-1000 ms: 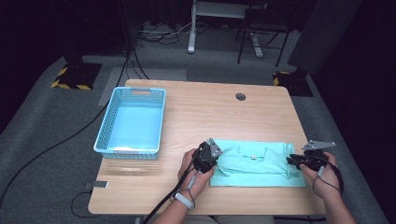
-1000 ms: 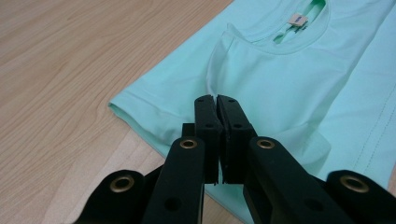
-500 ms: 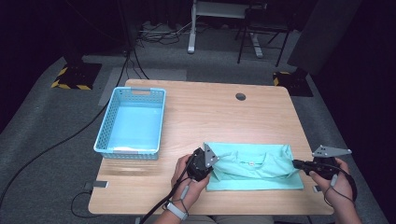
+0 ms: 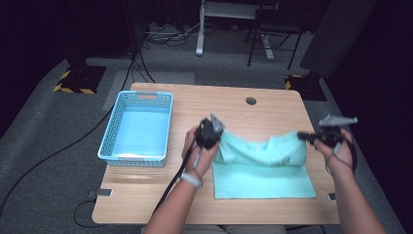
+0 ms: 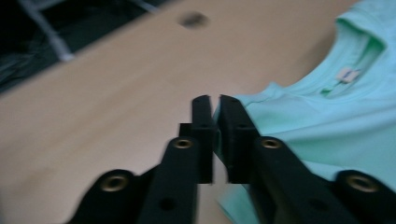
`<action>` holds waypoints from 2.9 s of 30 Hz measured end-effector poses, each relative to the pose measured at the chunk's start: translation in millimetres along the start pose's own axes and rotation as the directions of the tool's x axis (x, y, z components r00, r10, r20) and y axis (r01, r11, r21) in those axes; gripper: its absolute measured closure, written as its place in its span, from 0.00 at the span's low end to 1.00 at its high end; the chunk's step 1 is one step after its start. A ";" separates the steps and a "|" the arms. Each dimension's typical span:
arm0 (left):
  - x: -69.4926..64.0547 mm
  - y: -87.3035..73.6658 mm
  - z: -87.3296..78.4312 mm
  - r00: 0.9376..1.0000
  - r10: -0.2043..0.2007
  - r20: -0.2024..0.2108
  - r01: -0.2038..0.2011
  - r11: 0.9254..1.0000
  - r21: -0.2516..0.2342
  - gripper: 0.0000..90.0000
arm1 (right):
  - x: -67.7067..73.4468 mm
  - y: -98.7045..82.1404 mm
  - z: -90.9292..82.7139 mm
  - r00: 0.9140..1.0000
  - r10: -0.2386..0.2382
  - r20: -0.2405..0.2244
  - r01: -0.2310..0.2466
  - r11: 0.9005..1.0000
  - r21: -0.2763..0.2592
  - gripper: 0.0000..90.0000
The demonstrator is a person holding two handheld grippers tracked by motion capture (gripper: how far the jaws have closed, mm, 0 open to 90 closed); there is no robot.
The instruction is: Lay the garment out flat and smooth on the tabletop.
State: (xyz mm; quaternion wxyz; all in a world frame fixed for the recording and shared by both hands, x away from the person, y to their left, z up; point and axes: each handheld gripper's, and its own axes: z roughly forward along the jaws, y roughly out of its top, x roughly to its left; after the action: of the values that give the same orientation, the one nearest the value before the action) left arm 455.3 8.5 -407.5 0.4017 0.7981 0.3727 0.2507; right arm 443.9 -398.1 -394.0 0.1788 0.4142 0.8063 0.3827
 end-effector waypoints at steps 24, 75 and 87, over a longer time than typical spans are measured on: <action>-63.2 -73.5 23.2 0.987 0.040 0.153 -0.080 0.961 0.266 0.58 | 26.7 -65.9 48.9 0.999 -0.045 -0.011 0.046 0.990 0.134 0.54; -96.5 -97.0 -9.3 0.968 0.045 0.249 -0.109 0.961 0.252 0.49 | 55.3 -102.0 39.2 0.997 -0.065 -0.034 0.069 0.992 0.109 0.43; -94.0 -80.8 -29.1 0.977 0.045 0.211 -0.083 0.981 0.174 0.49 | 68.8 -126.6 22.6 0.998 -0.052 -0.024 0.053 0.998 0.028 0.43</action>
State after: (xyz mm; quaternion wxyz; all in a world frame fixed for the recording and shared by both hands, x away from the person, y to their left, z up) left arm 347.1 -20.9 -467.9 0.3551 0.8647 0.3246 0.1445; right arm 349.6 -378.2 -503.4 0.1735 0.3908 0.8244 0.3709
